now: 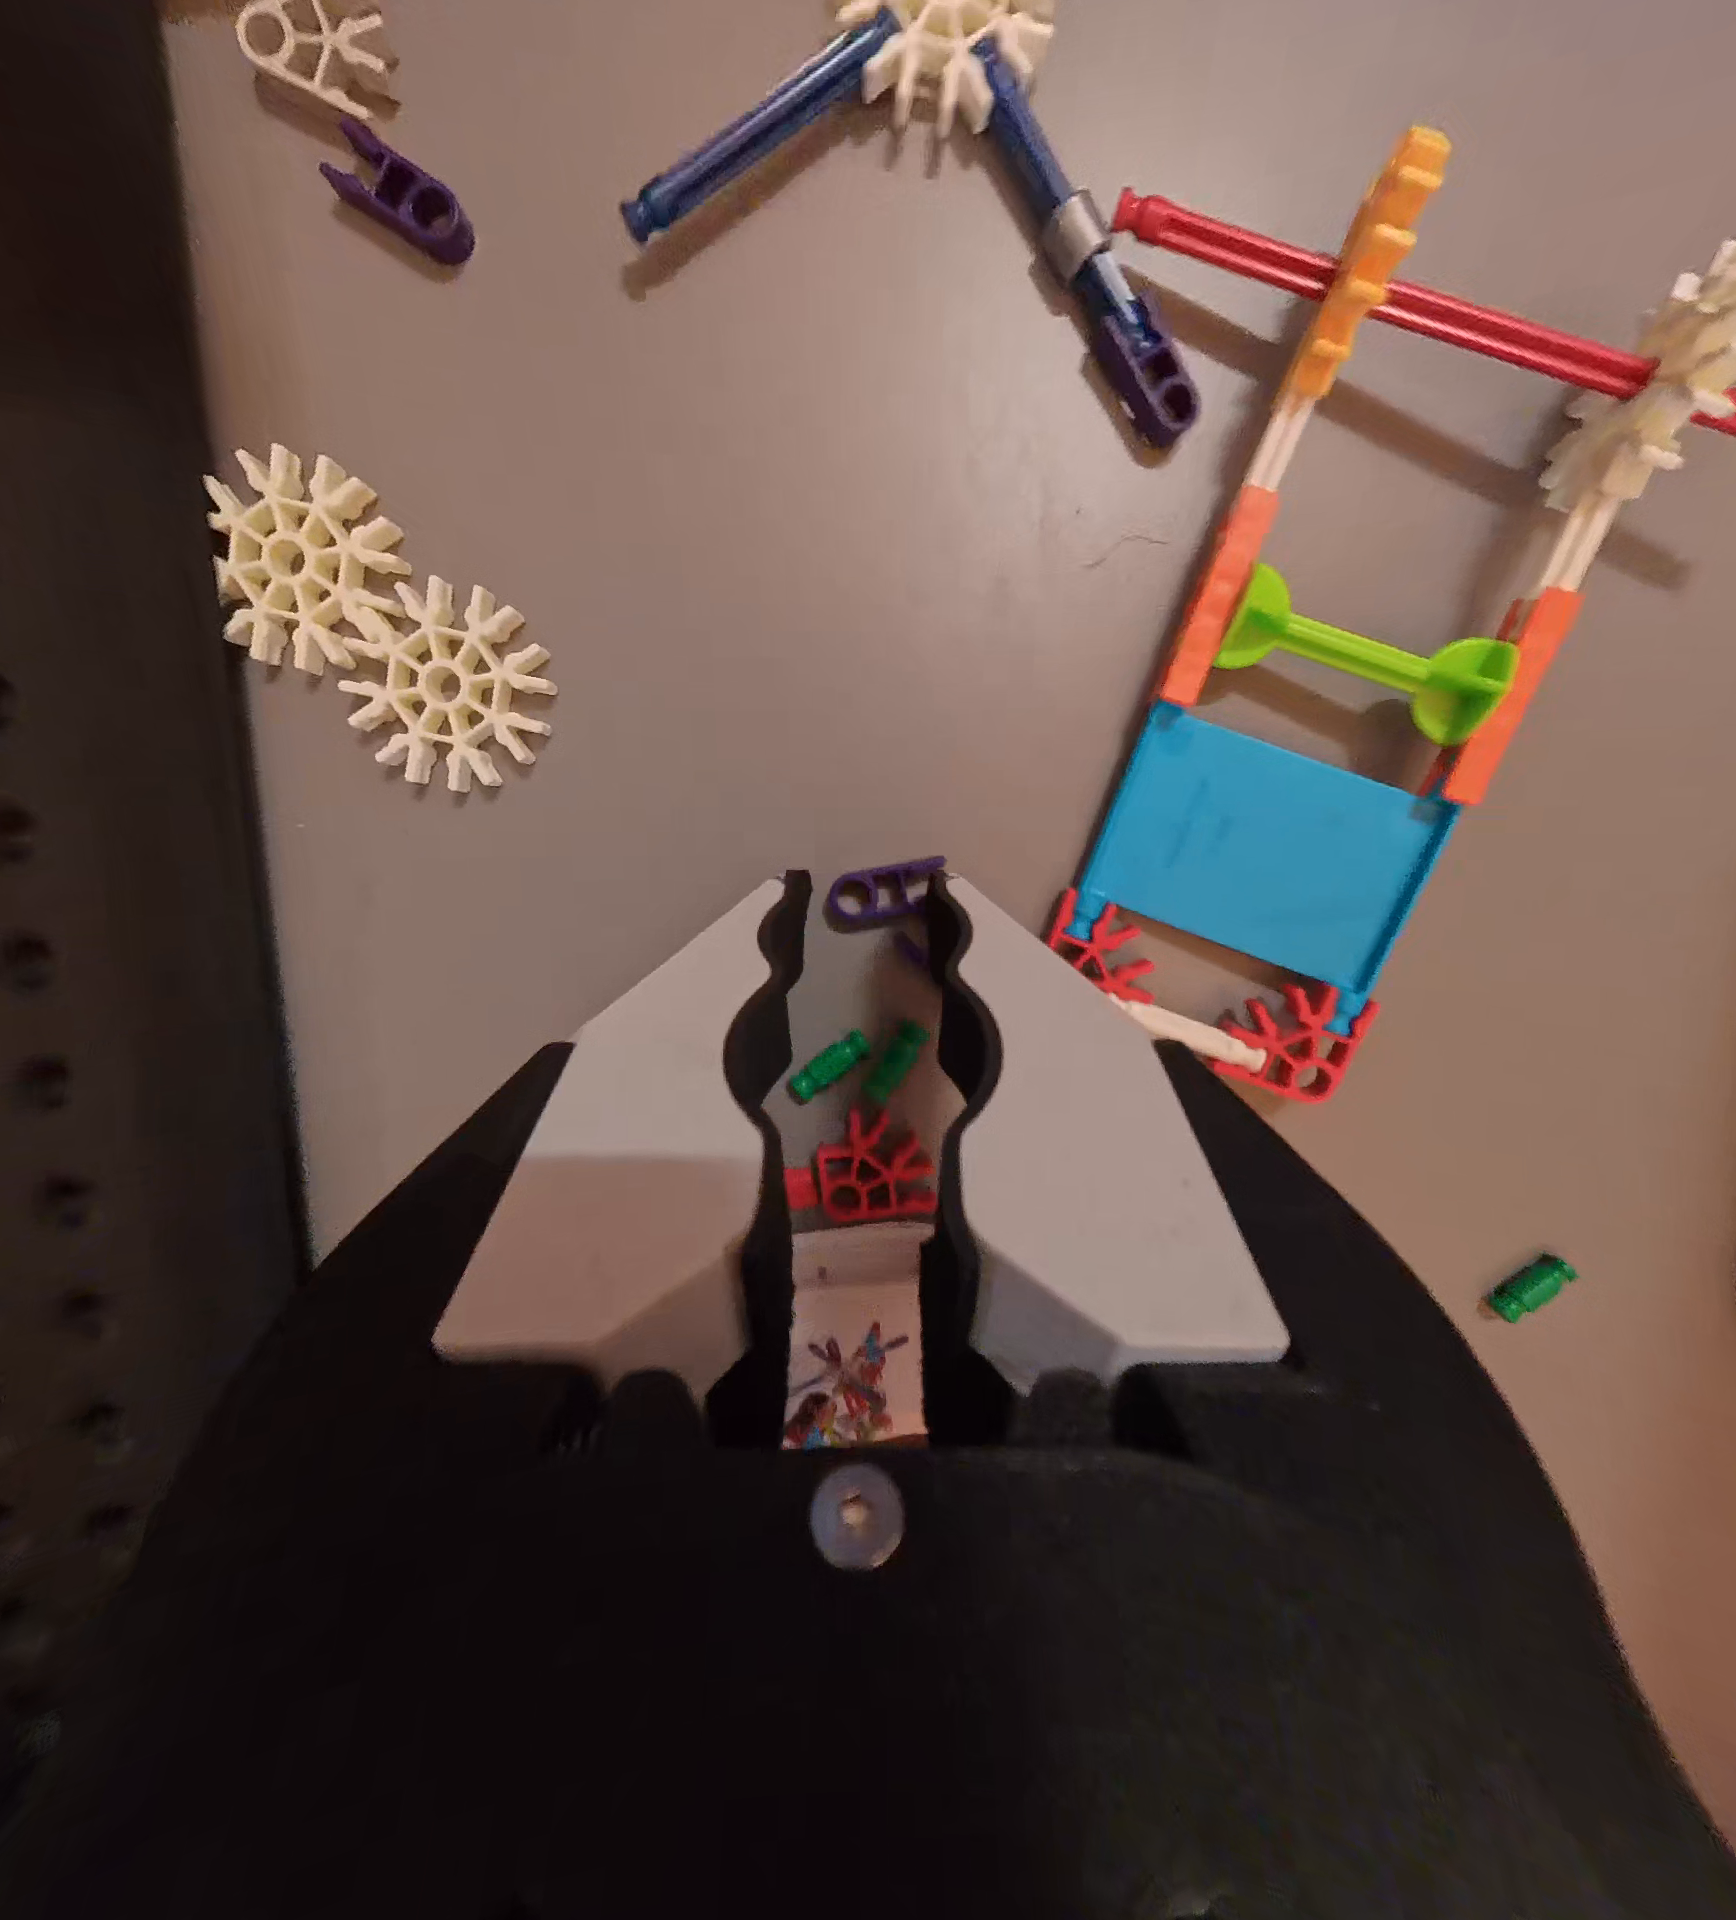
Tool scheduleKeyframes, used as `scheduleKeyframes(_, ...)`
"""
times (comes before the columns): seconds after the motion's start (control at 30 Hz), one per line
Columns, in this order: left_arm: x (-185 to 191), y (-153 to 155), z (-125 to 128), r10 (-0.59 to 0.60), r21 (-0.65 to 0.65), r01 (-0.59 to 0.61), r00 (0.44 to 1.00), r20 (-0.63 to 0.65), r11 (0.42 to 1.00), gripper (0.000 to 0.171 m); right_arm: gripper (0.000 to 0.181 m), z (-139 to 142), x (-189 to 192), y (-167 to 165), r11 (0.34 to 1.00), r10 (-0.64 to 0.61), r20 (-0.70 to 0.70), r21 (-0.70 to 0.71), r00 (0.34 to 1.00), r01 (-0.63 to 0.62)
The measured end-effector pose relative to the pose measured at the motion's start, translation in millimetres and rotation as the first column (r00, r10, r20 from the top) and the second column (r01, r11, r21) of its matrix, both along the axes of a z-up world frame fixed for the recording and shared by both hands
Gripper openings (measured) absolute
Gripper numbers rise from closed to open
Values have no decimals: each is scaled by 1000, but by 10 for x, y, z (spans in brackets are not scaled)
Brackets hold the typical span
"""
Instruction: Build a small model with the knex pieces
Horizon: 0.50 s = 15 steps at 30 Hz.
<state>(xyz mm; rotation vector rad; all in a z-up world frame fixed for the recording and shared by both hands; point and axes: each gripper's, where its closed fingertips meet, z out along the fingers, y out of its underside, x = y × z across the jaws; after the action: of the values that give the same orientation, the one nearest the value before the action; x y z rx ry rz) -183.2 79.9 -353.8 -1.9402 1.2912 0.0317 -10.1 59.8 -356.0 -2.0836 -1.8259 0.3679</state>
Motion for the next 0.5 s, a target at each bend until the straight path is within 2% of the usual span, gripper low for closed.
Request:
scheduleKeyframes(0.2,-54,-26,-30,6,-11,-6,1000,-11,1000,6,17,-35,-142,-39,999,29,-23,19,999,-29)
scheduleKeyframes(0.37,-96,-65,-10,-7,-31,8,1000,4,999,8,17,-32,-356,-171,991,130,-67,42,989,-127)
scheduleKeyframes(0.5,-128,-120,19,-27,-43,28,999,25,999,27,17,-11,-405,-154,985,152,-57,95,987,-146)
